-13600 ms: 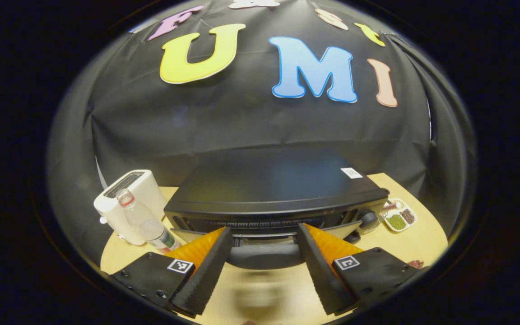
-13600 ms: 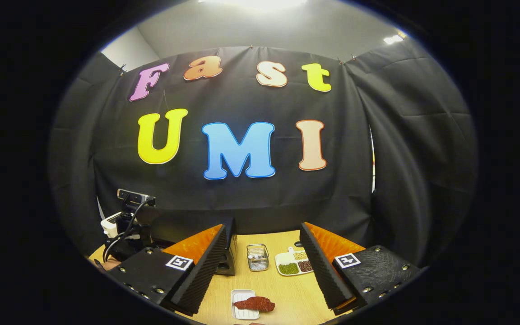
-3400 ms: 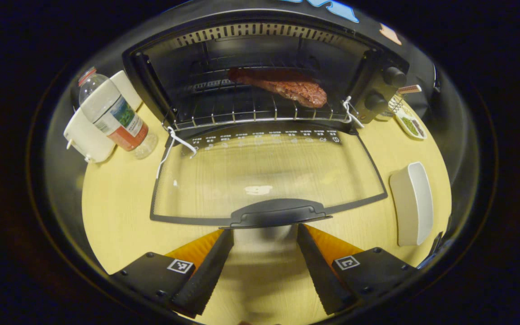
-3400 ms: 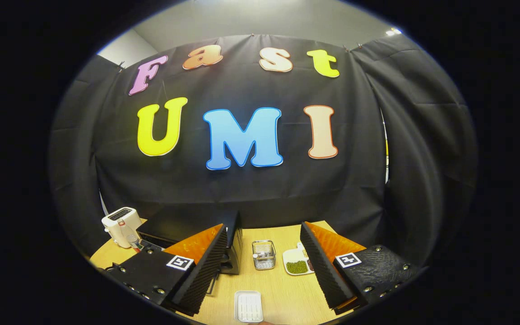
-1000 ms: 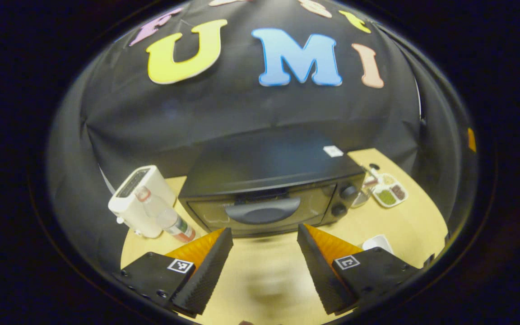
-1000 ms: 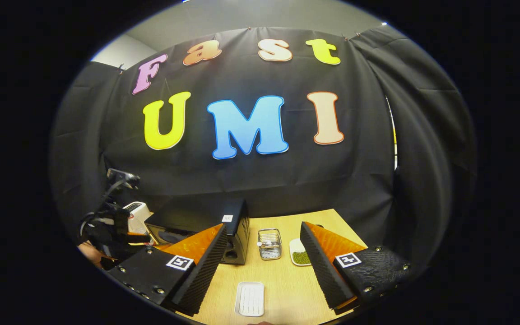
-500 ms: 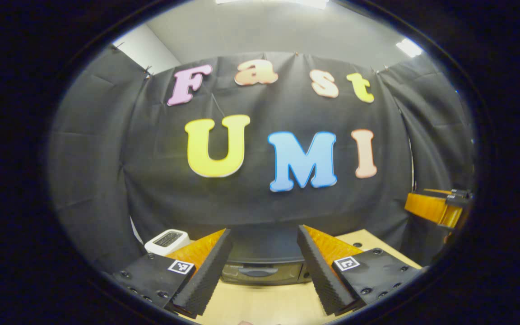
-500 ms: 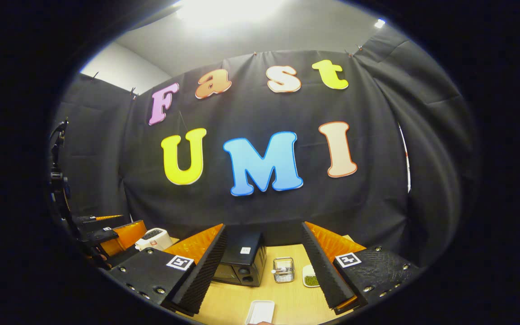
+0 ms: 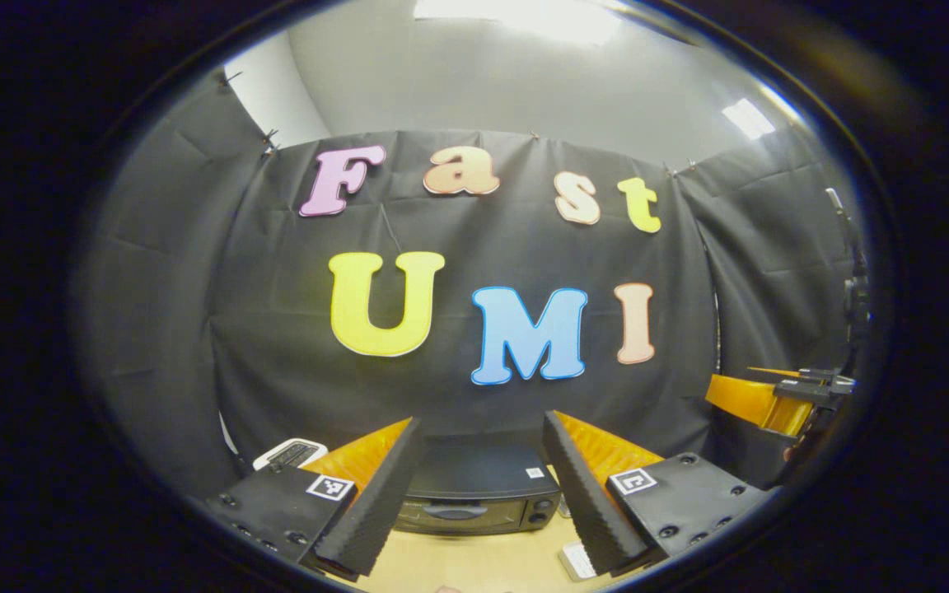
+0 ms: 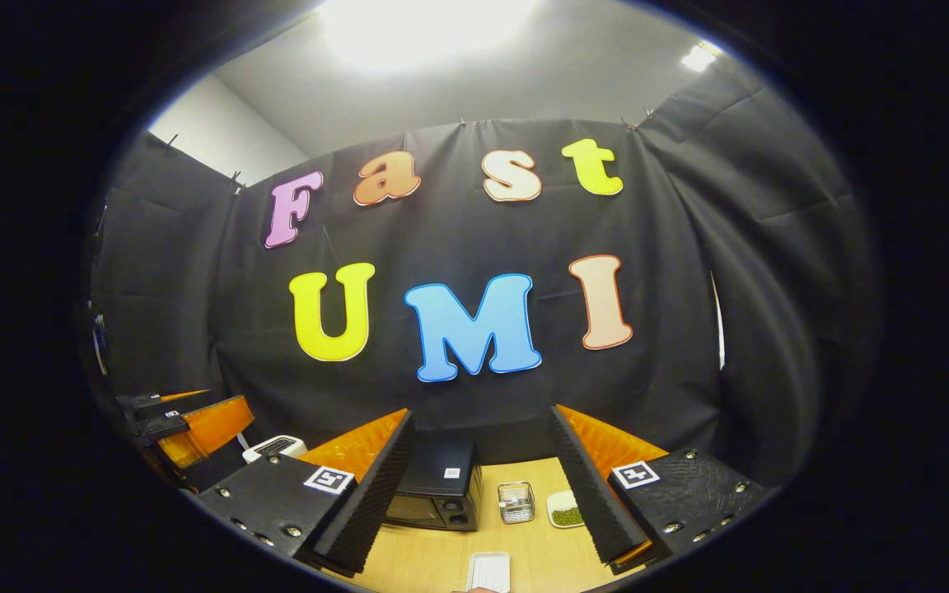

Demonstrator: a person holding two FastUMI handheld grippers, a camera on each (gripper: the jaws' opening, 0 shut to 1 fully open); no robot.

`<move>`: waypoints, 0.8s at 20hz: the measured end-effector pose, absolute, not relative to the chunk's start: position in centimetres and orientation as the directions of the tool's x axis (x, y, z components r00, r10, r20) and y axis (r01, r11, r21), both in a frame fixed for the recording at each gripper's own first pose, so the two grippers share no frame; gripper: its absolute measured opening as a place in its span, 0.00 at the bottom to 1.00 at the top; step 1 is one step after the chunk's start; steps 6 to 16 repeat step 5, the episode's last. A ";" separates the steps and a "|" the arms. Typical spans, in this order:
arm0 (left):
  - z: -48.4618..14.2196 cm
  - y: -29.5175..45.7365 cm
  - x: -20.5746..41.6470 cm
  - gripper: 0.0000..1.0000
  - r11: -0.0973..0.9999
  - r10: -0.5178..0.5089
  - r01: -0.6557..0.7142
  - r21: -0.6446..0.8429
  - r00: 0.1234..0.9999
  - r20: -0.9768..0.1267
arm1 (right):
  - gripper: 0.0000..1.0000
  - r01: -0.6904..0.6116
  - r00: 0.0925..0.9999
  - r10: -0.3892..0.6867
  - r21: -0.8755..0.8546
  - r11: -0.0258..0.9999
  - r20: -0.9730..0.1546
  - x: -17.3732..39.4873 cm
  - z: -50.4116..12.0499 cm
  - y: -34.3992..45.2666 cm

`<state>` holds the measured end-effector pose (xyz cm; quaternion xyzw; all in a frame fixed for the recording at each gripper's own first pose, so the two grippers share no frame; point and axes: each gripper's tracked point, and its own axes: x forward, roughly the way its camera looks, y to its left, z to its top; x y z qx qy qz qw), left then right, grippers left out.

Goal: Open the electric oven with the left hand, put the food in, and close the electric oven.

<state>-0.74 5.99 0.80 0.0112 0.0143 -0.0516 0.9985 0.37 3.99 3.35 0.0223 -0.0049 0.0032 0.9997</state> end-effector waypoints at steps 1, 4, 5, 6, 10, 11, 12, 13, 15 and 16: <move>0.8 6.6 -1.1 0.96 0.994 -0.108 0.108 0.019 0.994 -0.032 | 0.98 -0.012 1.000 0.012 0.046 0.999 0.008 -0.1 3.4 4.6; 0.7 7.8 -2.2 1.00 0.993 -0.117 0.118 0.005 0.992 -0.042 | 0.98 -0.023 1.000 0.023 0.036 0.999 -0.001 -1.3 3.4 6.1; 0.8 8.2 -2.7 1.00 0.992 -0.122 0.122 -0.003 0.992 -0.038 | 0.98 -0.019 1.000 0.019 0.025 1.000 0.002 -1.5 3.6 6.3; 0.8 8.2 -2.7 1.00 0.992 -0.122 0.122 -0.003 0.992 -0.038 | 0.98 -0.019 1.000 0.019 0.025 1.000 0.002 -1.5 3.6 6.3; 0.8 8.2 -2.7 1.00 0.992 -0.122 0.122 -0.003 0.992 -0.038 | 0.98 -0.019 1.000 0.019 0.025 1.000 0.002 -1.5 3.6 6.3; 0.8 8.2 -2.7 1.00 0.992 -0.122 0.122 -0.003 0.992 -0.038 | 0.98 -0.019 1.000 0.019 0.025 1.000 0.002 -1.5 3.6 6.3; 0.8 8.2 -2.7 1.00 0.992 -0.122 0.122 -0.003 0.992 -0.038 | 0.98 -0.019 1.000 0.019 0.025 1.000 0.002 -1.5 3.6 6.3; 0.8 8.2 -2.7 1.00 0.992 -0.122 0.122 -0.003 0.992 -0.038 | 0.98 -0.019 1.000 0.019 0.025 1.000 0.002 -1.5 3.6 6.3; 0.8 8.2 -2.7 1.00 0.992 -0.122 0.122 -0.003 0.992 -0.038 | 0.98 -0.019 1.000 0.019 0.025 1.000 0.002 -1.5 3.6 6.3; 0.8 8.2 -2.7 1.00 0.992 -0.122 0.122 -0.003 0.992 -0.038 | 0.98 -0.019 1.000 0.019 0.025 1.000 0.002 -1.5 3.6 6.3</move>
